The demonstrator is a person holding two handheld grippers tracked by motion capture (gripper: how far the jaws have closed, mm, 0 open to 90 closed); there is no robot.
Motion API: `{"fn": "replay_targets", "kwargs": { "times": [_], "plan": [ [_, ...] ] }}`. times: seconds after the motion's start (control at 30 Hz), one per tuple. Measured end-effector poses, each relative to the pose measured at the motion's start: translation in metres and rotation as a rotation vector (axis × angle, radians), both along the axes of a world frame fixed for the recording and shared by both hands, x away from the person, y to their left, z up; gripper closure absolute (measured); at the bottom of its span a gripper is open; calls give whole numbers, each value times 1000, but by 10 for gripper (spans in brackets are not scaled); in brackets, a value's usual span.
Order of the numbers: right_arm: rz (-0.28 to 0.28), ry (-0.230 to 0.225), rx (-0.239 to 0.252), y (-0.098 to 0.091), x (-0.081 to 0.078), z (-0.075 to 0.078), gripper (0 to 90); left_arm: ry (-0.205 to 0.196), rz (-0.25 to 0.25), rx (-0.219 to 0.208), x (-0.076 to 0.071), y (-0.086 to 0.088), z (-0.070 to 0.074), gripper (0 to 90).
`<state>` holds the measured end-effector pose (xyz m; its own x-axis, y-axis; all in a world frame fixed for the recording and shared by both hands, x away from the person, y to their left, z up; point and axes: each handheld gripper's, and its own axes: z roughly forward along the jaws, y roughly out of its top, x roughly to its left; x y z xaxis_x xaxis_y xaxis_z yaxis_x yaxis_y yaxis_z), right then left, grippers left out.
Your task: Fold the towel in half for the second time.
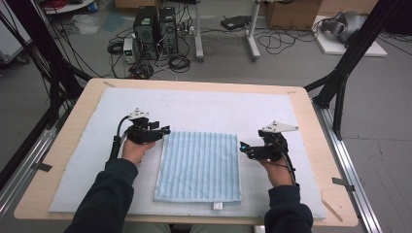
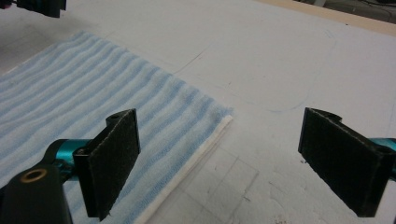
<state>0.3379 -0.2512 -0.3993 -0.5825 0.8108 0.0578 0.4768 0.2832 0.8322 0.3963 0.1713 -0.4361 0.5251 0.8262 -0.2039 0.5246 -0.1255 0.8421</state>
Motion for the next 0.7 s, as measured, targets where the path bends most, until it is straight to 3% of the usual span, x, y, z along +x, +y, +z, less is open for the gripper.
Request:
{"fn": "replay_targets", "kwargs": {
  "times": [0.23, 0.37, 0.5, 0.63, 0.7],
  "plan": [
    [5, 8, -13, 3, 1, 0, 119, 35, -27, 101, 2, -11, -15, 533],
    [5, 8, -17, 5, 3, 0, 119, 6, -48, 159, 0, -18, -16, 655],
    [7, 27, -25, 10, 6, -2, 119, -13, -83, 189, -2, -21, -15, 806],
    [4, 42, -51, 17, 13, -7, 122, -15, -84, 190, -2, -21, -16, 846],
    [-5, 67, -60, 20, 18, -10, 166, -15, -81, 188, -2, -21, -16, 848]
  ]
}}
